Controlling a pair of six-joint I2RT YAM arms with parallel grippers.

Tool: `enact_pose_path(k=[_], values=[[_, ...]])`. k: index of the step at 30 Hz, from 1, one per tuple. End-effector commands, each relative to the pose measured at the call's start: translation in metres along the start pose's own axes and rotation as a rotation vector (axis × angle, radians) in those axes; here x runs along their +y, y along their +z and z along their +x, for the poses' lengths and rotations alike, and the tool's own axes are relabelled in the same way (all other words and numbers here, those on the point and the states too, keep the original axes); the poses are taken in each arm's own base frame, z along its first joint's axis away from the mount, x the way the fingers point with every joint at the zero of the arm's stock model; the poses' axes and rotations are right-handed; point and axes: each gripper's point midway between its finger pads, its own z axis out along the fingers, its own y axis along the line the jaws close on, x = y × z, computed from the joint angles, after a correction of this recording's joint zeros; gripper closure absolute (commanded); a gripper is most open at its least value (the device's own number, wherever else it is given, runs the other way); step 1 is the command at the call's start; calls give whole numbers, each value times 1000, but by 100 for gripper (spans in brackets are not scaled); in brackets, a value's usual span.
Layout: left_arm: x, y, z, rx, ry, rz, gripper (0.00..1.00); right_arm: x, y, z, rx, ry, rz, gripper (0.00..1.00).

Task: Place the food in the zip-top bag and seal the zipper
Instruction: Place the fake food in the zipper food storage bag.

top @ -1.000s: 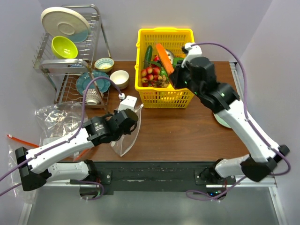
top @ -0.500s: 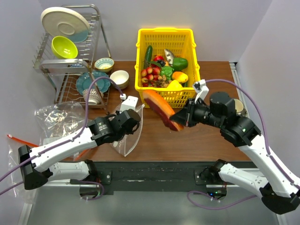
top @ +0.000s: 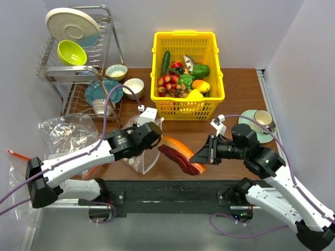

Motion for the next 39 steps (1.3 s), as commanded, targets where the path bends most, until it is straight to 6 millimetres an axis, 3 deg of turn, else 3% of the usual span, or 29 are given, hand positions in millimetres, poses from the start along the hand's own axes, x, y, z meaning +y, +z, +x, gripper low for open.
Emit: enact_pose_path(k=[1,5,10,20,26,32,39], values=[[-10,-2,-17,-53,-54,31,100,15,6,3,26,53,-114,100],[-18,-3,-16,-41,-63,72,100,7,17,-4,8,79,-92,100],[-32,-5,-11,-24,-96,157,100,11,33,-19,-17,113,-120,100],[-71,-48,-26,-41,-214,479,100,8,60,-41,-83,96,-76,100],[-104,-56,-19,-16,-305,664,100,2,74,-54,-176,108,-74,100],[-115,-60,-18,11,-342,717,100,3,79,-63,-252,32,-46,100],[-126,-85,-35,10,-410,824,100,-8,93,-65,-312,-57,-2,100]])
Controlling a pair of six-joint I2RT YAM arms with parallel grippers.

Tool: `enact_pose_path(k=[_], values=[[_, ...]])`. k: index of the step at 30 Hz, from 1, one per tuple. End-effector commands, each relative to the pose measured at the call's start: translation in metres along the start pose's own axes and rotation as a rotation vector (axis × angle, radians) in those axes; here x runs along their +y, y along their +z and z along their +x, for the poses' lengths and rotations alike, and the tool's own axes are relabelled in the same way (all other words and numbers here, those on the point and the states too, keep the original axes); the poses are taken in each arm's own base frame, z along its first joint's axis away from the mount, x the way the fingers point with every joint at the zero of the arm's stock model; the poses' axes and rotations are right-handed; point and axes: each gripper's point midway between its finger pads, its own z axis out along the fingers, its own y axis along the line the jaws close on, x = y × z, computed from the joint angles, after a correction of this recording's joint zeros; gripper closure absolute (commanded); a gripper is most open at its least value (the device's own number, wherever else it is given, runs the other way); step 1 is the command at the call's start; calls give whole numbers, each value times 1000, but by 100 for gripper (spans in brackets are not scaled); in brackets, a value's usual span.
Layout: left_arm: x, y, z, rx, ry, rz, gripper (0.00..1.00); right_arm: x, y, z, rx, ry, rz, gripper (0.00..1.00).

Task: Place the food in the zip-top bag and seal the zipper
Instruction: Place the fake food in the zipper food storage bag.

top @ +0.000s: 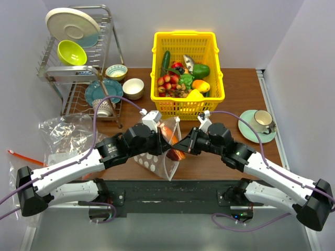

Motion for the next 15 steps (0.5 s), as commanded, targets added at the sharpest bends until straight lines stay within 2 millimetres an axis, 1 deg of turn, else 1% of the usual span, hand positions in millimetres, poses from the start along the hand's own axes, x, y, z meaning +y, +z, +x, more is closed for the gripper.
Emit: enact_pose_path(k=[1,2,3,4,5,6,8,11,12,15], values=[[-43,-16,-18,-31,-84,164,100,14,10,-20,-127,-99,-63,100],[-47,-22,-23,-45,-92,174,100,13,11,-19,-129,-112,-62,100],[-46,-24,-23,-42,-98,166,100,15,10,-21,-143,-121,-74,100],[-46,-27,-24,-43,-112,162,100,10,11,-20,-151,-124,-66,100],[-48,-32,-28,-53,-120,165,100,10,10,-21,-160,-131,-71,100],[-46,-34,-27,-47,-127,158,100,12,9,-23,-173,-135,-84,100],[-51,-41,-32,-60,-146,177,100,9,11,-20,-170,-138,-86,100],[-58,-46,-33,-55,-175,211,100,13,13,-17,-165,-150,-99,100],[-62,-47,-36,-68,-182,228,100,12,15,-15,-165,-150,-95,100],[-74,-47,-34,-38,-195,285,100,12,19,-12,-172,-156,-90,100]])
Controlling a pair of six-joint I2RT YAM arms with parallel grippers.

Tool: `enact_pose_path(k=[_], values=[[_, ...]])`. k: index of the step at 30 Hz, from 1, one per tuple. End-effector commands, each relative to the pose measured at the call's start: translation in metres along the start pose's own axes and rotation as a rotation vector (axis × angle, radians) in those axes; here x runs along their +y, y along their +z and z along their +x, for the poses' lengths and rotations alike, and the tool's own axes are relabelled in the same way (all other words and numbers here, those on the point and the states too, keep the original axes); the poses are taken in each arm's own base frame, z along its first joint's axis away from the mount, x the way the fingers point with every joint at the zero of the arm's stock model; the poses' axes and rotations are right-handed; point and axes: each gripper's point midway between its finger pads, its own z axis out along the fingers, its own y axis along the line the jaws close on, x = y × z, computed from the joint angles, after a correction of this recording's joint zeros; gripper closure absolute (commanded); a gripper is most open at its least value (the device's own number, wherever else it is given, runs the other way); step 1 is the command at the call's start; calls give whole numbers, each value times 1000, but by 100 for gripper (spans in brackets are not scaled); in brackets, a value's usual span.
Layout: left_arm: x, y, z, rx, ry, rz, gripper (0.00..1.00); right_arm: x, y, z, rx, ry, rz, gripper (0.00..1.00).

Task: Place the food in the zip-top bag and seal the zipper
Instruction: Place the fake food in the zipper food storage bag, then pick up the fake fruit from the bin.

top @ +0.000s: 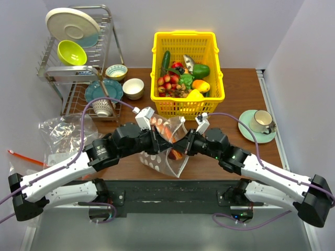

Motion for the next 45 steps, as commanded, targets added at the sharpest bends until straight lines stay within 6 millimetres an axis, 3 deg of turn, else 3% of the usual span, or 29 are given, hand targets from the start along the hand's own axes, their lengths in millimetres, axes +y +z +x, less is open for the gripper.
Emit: enact_pose_path(k=[1,6,8,9,10,11,13,14,20,26,27,29,30,35,36,38,39,41,42,44,45], values=[[-42,-7,-9,9,-50,151,100,16,5,-12,-85,-43,-52,100],[-46,-5,-7,22,-49,168,100,12,11,2,-37,-72,-26,98],[-44,-6,-10,9,-43,150,100,12,11,6,-20,-84,-26,84],[-39,-6,-9,6,-35,132,100,13,10,6,-15,-89,-27,66],[-38,-9,-14,-11,-28,116,100,16,6,4,-22,-98,-34,59],[-24,-9,-15,-28,-24,50,100,14,4,4,-18,-104,-20,53],[-10,-13,-24,-80,-7,-26,100,22,-6,-4,-41,-126,-31,52],[3,-16,-22,-74,0,-83,100,16,-9,-4,-37,-135,3,52],[37,-43,-37,-158,41,-261,100,23,-40,-20,-70,-185,48,52],[50,-68,-54,-206,97,-382,100,46,-67,-46,-111,-272,72,55],[51,-70,-56,-207,111,-394,100,58,-72,-58,-142,-282,65,55],[50,-78,-63,-223,124,-415,100,59,-76,-65,-149,-321,94,55],[50,-81,-65,-226,134,-422,100,65,-80,-80,-197,-332,120,56],[56,-86,-66,-221,157,-463,100,61,-84,-114,-272,-432,282,59],[61,-83,-63,-211,161,-472,100,73,-88,-126,-297,-444,280,59],[63,-78,-57,-191,166,-464,100,67,-79,-135,-285,-507,365,59],[67,-75,-53,-179,168,-470,100,82,-84,-149,-319,-517,364,59],[67,-70,-50,-169,170,-458,100,72,-73,-159,-291,-568,463,59],[70,-68,-47,-162,173,-464,100,85,-78,-173,-320,-568,457,59],[70,-66,-46,-161,171,-456,100,72,-66,-187,-284,-568,513,59],[73,-64,-43,-152,173,-462,100,76,-65,-198,-297,-558,509,58]])
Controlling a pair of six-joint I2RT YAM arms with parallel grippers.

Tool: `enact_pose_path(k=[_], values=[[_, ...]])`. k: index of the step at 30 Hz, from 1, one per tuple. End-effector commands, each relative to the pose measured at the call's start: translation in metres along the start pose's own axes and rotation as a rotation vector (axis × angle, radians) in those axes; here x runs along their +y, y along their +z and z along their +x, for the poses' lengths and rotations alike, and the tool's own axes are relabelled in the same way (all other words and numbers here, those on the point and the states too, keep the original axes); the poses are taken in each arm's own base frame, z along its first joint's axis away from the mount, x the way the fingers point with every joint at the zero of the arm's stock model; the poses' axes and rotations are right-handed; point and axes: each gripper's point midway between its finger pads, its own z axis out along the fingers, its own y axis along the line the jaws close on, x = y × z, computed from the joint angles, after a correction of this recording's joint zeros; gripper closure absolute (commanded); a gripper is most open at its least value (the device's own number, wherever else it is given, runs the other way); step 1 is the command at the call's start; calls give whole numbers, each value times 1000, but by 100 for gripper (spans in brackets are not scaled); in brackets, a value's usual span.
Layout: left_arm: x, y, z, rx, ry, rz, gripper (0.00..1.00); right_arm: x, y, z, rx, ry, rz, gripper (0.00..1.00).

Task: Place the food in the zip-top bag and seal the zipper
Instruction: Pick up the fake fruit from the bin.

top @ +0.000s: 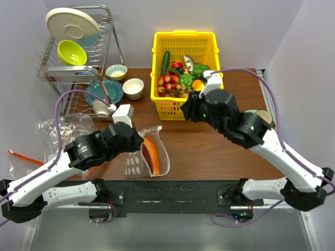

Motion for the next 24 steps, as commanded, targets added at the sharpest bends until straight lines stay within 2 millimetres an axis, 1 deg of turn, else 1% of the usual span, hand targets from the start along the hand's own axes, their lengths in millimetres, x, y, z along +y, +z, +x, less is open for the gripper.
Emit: enact_pose_path(k=[1,2,3,4,5,6,7,8,9,10,11,12,13,14,15,16,18,19,22,23,24], values=[[-8,5,-1,-19,1,39,100,-40,14,-35,-8,-53,139,58],[-9,6,0,-17,-1,45,100,-45,27,-33,10,-60,164,56],[-8,9,5,-6,2,45,100,-48,30,-41,-4,-56,180,55],[-12,10,7,0,-4,66,100,-58,36,-44,-3,-61,214,50],[-13,11,9,5,-5,72,100,-63,43,-45,6,-67,236,47],[-12,13,12,12,-3,73,100,-66,55,-45,24,-69,252,41],[-13,14,14,18,-4,81,100,-77,62,-44,48,-67,282,31],[-14,14,15,24,-6,85,100,-80,69,-43,68,-61,285,27],[-14,14,16,28,-6,84,100,-80,84,-38,104,-58,281,24],[-14,14,18,33,-5,89,100,-89,90,-37,125,-48,297,17],[-14,15,20,40,-5,89,100,-91,95,-40,126,-40,299,14],[-13,15,21,43,-6,90,100,-95,102,-36,143,-33,307,11],[-13,15,23,46,-7,93,100,-104,116,-29,171,-23,330,7],[-12,14,23,49,-7,95,100,-108,123,-25,182,-20,343,4],[-10,15,26,55,-6,90,100,-112,128,-26,180,-10,359,2],[-10,15,27,56,-6,91,100,-124,138,-21,194,12,397,1],[-9,16,29,61,-9,90,100,-133,147,-17,198,37,428,1],[-9,16,30,63,-8,92,100,-142,156,-10,210,60,453,1],[-7,17,33,70,-7,87,100,-154,165,-4,215,87,504,2],[-7,17,33,70,-7,87,100,-158,170,4,232,84,521,2],[-7,17,33,69,-7,88,100,-160,173,7,237,84,532,2]])
